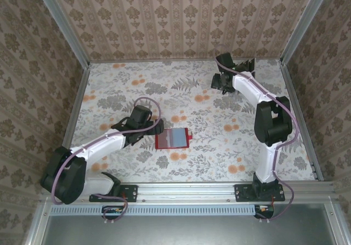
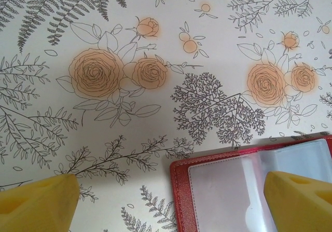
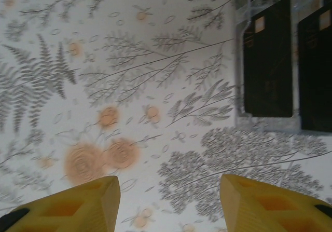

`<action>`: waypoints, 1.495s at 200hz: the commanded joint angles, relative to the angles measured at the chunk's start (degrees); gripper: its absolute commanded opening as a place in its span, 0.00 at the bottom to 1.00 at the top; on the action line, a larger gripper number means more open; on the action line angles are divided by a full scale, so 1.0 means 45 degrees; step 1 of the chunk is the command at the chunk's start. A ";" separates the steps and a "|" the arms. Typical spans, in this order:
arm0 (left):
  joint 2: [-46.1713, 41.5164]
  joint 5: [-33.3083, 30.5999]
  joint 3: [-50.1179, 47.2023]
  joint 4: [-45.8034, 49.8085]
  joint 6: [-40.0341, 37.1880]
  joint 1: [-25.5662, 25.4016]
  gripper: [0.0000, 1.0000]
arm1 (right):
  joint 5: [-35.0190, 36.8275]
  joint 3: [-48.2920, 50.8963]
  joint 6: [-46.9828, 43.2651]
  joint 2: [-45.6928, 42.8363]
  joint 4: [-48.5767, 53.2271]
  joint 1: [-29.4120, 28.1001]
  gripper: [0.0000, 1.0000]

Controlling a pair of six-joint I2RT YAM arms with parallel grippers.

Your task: Put the credit cards into the card holder

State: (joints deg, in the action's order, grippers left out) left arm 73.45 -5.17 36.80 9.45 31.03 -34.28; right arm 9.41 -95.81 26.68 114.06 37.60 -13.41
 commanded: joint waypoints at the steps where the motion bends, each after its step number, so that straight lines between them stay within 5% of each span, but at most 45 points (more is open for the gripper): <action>1: 0.0157 0.0192 0.0268 0.0028 -0.0276 0.0113 0.94 | 0.1283 -0.0999 -0.0889 0.0331 0.0878 0.0266 0.56; 141: 0.0396 0.0211 0.0178 0.0077 -0.0092 0.0124 0.95 | 0.1222 -0.1789 -0.1319 0.2334 0.1200 0.1339 0.56; 299: -0.0012 0.0116 -0.0305 -0.0225 0.0195 0.0100 0.95 | 0.0274 0.4213 -0.0627 -0.1000 -0.0684 0.0861 0.56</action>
State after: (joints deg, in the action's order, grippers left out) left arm 74.89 -4.64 36.38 9.28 31.11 -34.02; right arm 13.98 -82.76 21.43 112.29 32.25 -8.19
